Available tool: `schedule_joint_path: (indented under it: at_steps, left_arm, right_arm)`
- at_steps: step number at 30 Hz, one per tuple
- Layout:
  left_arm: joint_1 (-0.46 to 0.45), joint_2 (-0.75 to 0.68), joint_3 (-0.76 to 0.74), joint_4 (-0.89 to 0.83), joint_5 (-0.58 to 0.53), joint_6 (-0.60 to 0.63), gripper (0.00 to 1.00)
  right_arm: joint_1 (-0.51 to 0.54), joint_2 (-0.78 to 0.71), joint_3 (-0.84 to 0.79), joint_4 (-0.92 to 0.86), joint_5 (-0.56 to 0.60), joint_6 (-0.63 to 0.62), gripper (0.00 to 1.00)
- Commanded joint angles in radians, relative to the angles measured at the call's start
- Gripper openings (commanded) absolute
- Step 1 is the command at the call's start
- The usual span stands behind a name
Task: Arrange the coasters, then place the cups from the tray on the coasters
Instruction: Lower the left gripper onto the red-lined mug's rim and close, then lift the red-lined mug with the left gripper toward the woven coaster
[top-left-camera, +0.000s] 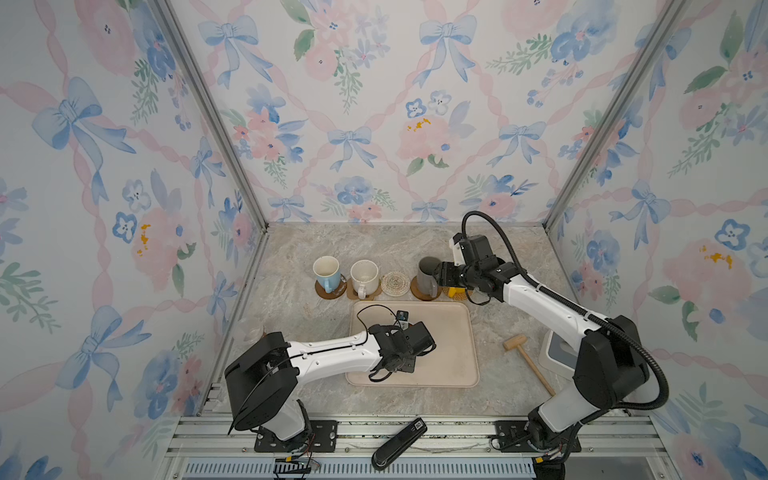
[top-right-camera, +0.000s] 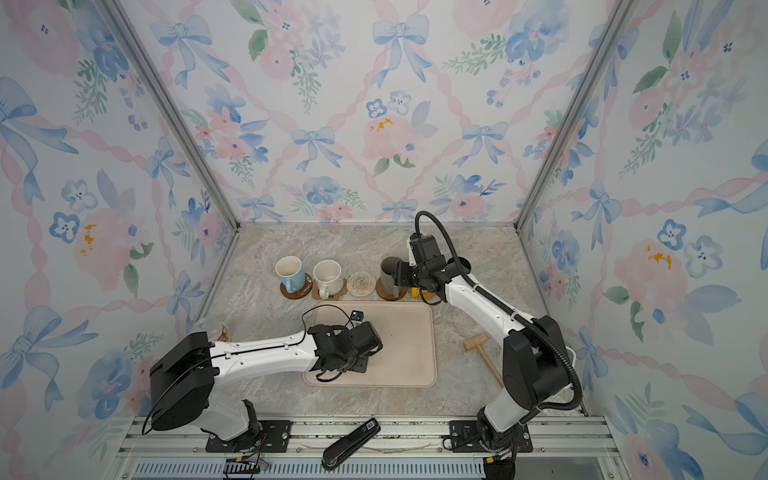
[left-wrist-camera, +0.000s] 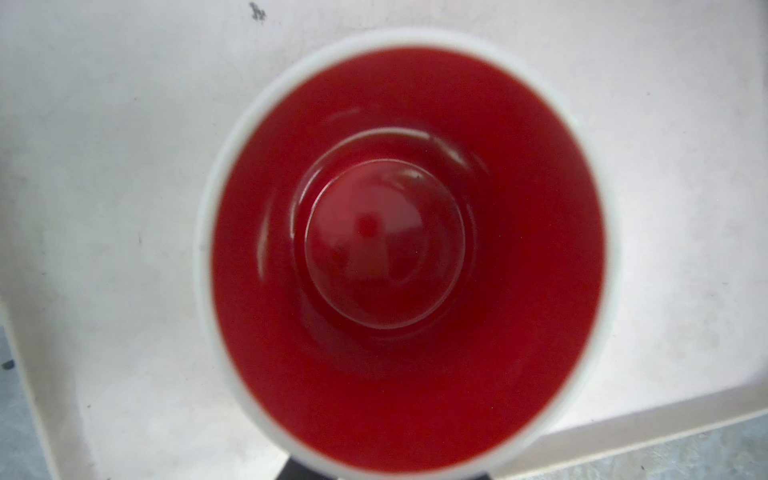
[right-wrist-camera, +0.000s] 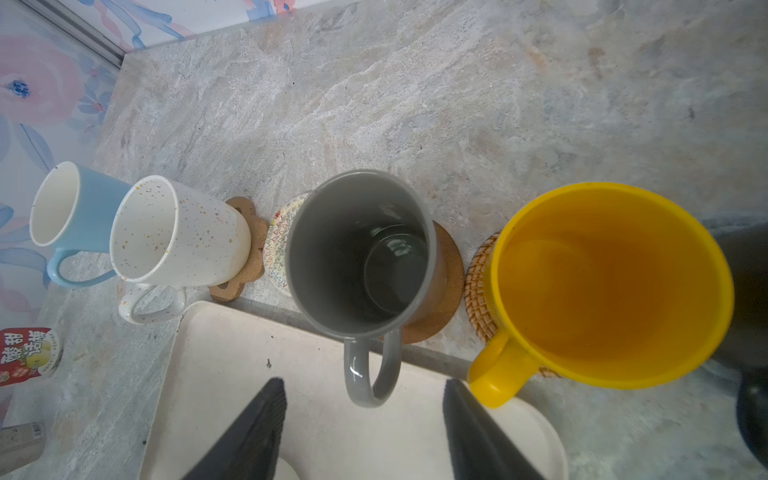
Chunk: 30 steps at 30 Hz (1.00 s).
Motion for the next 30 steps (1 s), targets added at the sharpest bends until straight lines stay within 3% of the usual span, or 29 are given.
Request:
schedule_joint_path:
  at_steps: [1, 16, 23, 27, 30]
  left_arm:
    - [0.009, 0.028, 0.03, -0.011, -0.031, 0.031, 0.31]
    - [0.021, 0.065, 0.033, -0.011, -0.034, 0.04, 0.26]
    - [0.022, 0.074, 0.042, -0.011, -0.038, 0.052, 0.16]
    - [0.022, 0.067, 0.049, -0.011, -0.047, 0.058, 0.01]
    - [0.023, 0.061, 0.059, -0.012, -0.052, 0.065, 0.0]
  right_arm:
    - [-0.011, 0.019, -0.01, 0.004, -0.007, 0.01, 0.63]
    - [-0.018, 0.023, -0.012, 0.005, -0.011, 0.012, 0.63]
    - [-0.017, 0.025, -0.011, 0.005, -0.012, 0.013, 0.63]
    - [-0.019, 0.025, -0.01, 0.005, -0.014, 0.012, 0.63]
    - [-0.019, 0.025, -0.01, 0.005, -0.014, 0.011, 0.63]
